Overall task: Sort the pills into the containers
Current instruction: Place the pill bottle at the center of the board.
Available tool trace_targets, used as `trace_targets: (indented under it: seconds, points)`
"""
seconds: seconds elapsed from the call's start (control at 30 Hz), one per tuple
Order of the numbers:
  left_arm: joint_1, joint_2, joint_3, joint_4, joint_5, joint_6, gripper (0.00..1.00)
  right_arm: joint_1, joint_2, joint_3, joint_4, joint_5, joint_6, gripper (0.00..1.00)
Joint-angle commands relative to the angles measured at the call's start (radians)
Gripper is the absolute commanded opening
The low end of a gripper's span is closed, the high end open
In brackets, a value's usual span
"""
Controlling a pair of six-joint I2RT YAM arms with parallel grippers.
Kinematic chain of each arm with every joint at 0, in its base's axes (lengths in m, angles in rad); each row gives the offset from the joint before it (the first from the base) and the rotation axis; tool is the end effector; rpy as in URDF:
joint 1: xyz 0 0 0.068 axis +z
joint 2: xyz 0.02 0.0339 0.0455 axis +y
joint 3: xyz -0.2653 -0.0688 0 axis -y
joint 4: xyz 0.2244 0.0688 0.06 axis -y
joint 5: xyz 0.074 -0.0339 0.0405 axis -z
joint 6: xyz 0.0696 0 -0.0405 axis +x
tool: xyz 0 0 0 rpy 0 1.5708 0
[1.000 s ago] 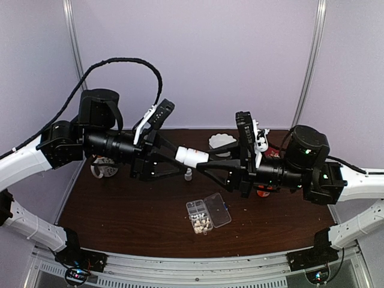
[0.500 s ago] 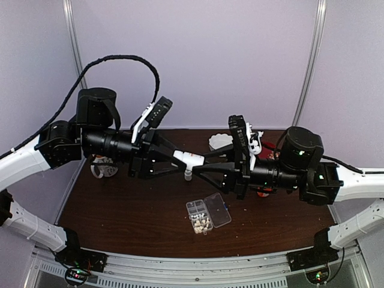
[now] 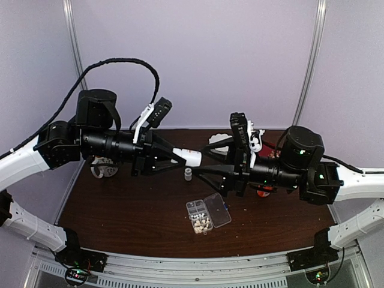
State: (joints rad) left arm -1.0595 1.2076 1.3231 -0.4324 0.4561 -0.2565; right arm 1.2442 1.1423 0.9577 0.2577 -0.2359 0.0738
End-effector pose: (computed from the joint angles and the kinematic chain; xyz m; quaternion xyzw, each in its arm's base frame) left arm 0.1061 -0.2517 0.4044 0.4304 0.6743 -0.4943 0.3402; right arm 0.0753 0.2729 0.3830 -0.4453 0.5160 0.5087 0.5260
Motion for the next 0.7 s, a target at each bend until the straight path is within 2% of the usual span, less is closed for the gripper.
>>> trace_targets:
  seconds: [0.0, 0.17, 0.37, 0.43, 0.5, 0.67]
  points:
    - [0.045, 0.009, -0.012, -0.107, -0.340, -0.043, 0.06, 0.002, -0.048, -0.040, 0.059, 0.087, 0.006, 0.72]
    - [0.211, 0.153, -0.023, -0.266, -0.368, -0.161, 0.06, 0.001, -0.062, -0.068, 0.071, 0.170, 0.013, 0.74]
    - [0.305, 0.370, 0.001, -0.354, -0.504, -0.129, 0.06, 0.001, -0.065, -0.078, 0.033, 0.251, 0.025, 0.73]
    - [0.336, 0.456, 0.043, -0.405, -0.515, -0.122, 0.06, 0.000, -0.053, -0.067, -0.020, 0.343, 0.042, 0.75]
    - [0.367, 0.538, 0.097, -0.453, -0.539, -0.114, 0.04, -0.011, -0.018, -0.030, -0.146, 0.459, 0.071, 0.76]
    - [0.400, 0.656, 0.156, -0.477, -0.559, -0.083, 0.06, -0.054, 0.049, 0.001, -0.277, 0.513, 0.154, 0.77]
